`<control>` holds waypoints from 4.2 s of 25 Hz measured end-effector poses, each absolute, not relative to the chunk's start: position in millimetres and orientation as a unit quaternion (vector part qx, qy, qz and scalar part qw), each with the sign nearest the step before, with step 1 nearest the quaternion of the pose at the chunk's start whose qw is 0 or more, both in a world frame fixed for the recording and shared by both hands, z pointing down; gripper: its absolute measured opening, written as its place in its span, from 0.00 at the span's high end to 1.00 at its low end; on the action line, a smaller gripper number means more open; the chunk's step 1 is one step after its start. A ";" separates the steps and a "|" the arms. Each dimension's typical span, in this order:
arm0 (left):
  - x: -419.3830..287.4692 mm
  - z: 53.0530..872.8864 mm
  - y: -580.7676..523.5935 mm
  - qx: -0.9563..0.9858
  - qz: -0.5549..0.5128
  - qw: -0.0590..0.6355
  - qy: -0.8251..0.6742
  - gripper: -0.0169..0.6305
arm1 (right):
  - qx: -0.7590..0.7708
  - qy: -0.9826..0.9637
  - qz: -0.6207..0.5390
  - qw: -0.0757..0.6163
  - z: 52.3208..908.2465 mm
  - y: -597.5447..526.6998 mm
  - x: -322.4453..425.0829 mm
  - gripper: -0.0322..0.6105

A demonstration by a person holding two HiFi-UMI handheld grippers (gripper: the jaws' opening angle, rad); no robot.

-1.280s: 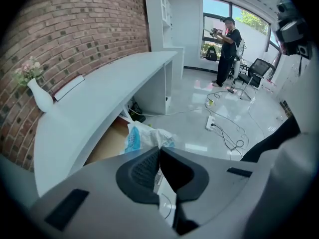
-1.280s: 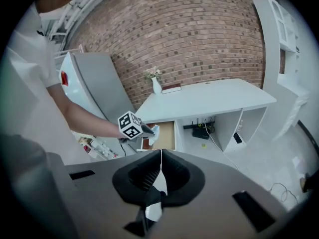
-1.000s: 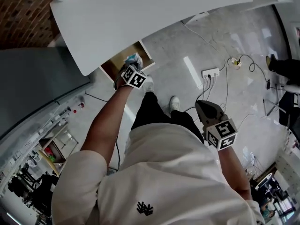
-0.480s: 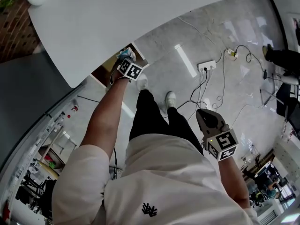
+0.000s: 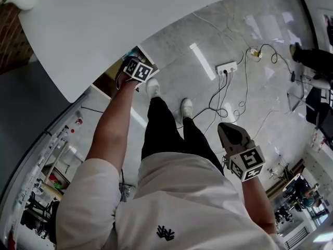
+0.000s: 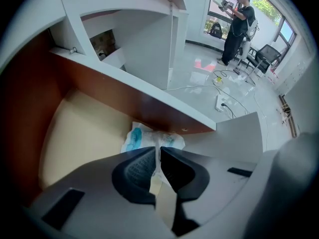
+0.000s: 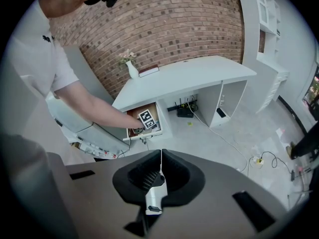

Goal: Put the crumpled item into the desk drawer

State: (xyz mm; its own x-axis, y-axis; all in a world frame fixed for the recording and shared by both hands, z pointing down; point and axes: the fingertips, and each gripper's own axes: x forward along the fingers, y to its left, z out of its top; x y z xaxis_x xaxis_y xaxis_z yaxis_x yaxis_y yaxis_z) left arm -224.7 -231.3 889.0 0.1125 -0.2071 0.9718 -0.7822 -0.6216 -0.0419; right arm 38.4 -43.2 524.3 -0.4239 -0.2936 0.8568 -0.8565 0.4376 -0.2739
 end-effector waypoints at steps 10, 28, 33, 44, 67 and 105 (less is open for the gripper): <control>-215.5 855.7 -216.3 0.701 0.559 0.251 -0.366 0.93 | 0.373 -0.772 0.362 0.365 518.1 -27.3 58.2 0.90; -151.1 702.1 -132.0 0.716 0.477 0.258 -0.440 0.93 | 0.321 -0.844 0.304 0.303 470.3 33.4 114.2 0.90; -127.7 661.1 -88.7 0.719 0.461 0.253 -0.455 0.93 | 0.305 -0.861 0.286 0.290 453.7 52.0 134.8 0.90; -86.7 578.2 -1.1 0.731 0.421 0.254 -0.473 0.93 | 0.264 -0.894 0.242 0.270 422.0 92.4 154.1 0.90; -5.8 445.6 119.7 0.785 0.322 0.251 -0.467 0.93 | 0.208 -0.922 0.203 0.255 382.5 147.8 164.9 0.90; 52.0 411.9 159.6 0.812 0.313 0.241 -0.431 0.93 | 0.216 -0.930 0.177 0.237 360.6 158.4 187.1 0.90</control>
